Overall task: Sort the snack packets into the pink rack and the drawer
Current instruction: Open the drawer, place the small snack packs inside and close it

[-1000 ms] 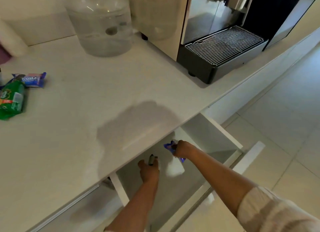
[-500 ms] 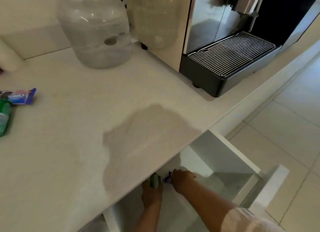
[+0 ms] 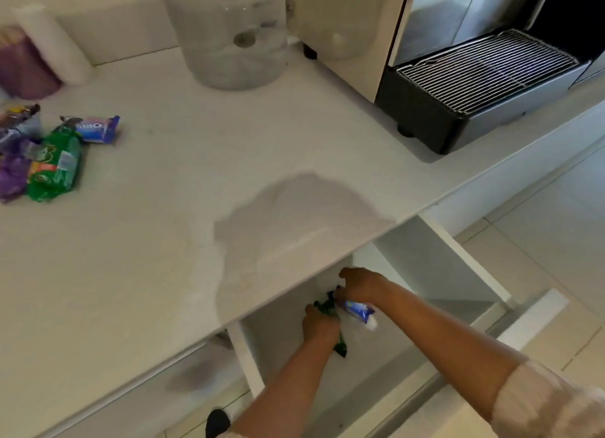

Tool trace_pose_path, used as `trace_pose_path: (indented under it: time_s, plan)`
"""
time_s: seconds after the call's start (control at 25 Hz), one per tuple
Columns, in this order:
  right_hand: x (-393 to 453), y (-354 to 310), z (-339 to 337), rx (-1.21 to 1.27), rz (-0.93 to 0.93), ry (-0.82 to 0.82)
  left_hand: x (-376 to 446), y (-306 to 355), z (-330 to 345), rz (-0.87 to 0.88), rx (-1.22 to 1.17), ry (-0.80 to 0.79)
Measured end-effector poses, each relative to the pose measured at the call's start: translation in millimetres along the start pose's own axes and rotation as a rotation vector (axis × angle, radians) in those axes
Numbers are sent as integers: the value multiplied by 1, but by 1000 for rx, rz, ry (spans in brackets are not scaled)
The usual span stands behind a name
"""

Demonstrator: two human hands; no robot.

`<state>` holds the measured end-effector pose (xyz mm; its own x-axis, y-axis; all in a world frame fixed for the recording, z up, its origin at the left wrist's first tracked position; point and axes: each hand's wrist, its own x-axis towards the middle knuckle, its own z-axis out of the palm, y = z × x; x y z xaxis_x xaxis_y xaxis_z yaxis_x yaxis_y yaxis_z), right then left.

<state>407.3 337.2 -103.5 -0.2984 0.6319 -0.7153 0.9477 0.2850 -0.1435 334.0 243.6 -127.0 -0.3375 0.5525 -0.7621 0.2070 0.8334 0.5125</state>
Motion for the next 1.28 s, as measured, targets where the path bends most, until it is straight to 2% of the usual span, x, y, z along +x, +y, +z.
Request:
trace_pose_path:
  time_s: [0.08,0.24,0.32,0.4,0.48,0.52,0.64,0.72,0.8,0.92,1.12,1.28]
  plan:
    - [-22,0,-18,6,-69,-6,-28,7,-10,217,29,8]
    - [-88,-2,-64,0,-292,53,-94,-5,-66,776,111,29]
    - [-122,-13,-95,22,-397,132,-116,-19,-107,907,86,48]
    - [-145,-37,-120,135,-484,322,-128,-26,-154,906,38,127]
    - [-148,-70,-128,291,-551,539,-127,-31,-200,903,18,301]
    - [-143,-89,-124,347,-563,577,-123,-37,-221,905,49,398]
    - [-118,-146,-86,278,-575,486,-102,-72,-284,863,353,677]
    - [-101,-180,-61,216,-622,470,-87,-101,-324,723,524,833]
    - [-85,-215,-47,196,-642,475,-78,-122,-356,584,559,945]
    - [-61,-274,-41,91,-645,543,-60,-129,-384,438,449,987]
    - [-26,-361,-58,38,-594,743,-25,-103,-416,400,347,994]
    - [1,-399,-71,-51,-586,884,3,-81,-438,457,308,1035]
